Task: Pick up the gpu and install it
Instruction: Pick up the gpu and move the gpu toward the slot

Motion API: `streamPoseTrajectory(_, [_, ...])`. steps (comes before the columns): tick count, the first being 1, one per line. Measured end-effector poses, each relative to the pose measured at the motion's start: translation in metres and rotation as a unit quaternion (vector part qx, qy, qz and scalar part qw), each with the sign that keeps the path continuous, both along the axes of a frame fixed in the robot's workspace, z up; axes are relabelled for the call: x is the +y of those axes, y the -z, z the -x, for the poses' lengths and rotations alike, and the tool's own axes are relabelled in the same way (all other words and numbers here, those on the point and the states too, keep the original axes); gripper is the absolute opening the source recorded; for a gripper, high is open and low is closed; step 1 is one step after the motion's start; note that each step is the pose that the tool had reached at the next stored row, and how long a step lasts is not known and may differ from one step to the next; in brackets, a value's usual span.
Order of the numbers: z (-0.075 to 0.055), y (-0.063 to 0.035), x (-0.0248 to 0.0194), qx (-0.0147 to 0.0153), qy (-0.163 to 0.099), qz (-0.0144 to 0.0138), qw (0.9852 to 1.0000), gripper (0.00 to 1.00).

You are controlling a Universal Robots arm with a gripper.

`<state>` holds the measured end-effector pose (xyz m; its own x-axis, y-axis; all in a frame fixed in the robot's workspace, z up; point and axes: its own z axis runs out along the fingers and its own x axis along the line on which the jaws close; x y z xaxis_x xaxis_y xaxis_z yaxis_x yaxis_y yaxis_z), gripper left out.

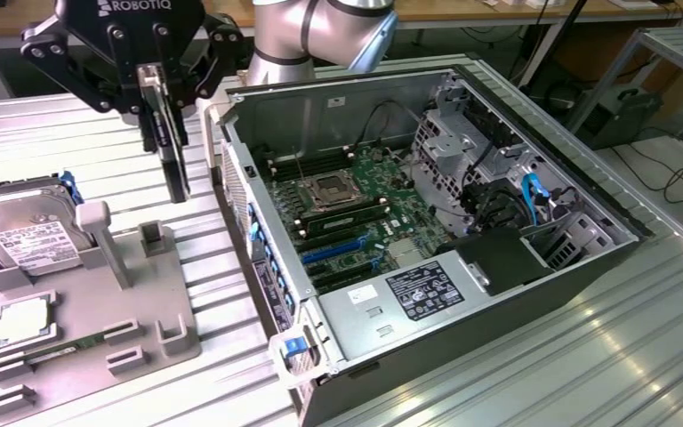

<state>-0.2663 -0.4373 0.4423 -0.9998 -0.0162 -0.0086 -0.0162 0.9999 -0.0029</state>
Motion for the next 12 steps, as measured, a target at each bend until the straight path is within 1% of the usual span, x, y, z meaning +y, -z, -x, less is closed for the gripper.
streamPoseTrajectory(5, [-0.008, 0.0000, 0.0000, 0.0000, 0.000, 0.0000, 1.0000, 0.28])
streamPoseTrajectory(12, [-0.016, 0.0000, 0.0000, 0.0000, 0.000, 0.0000, 1.0000, 0.28])
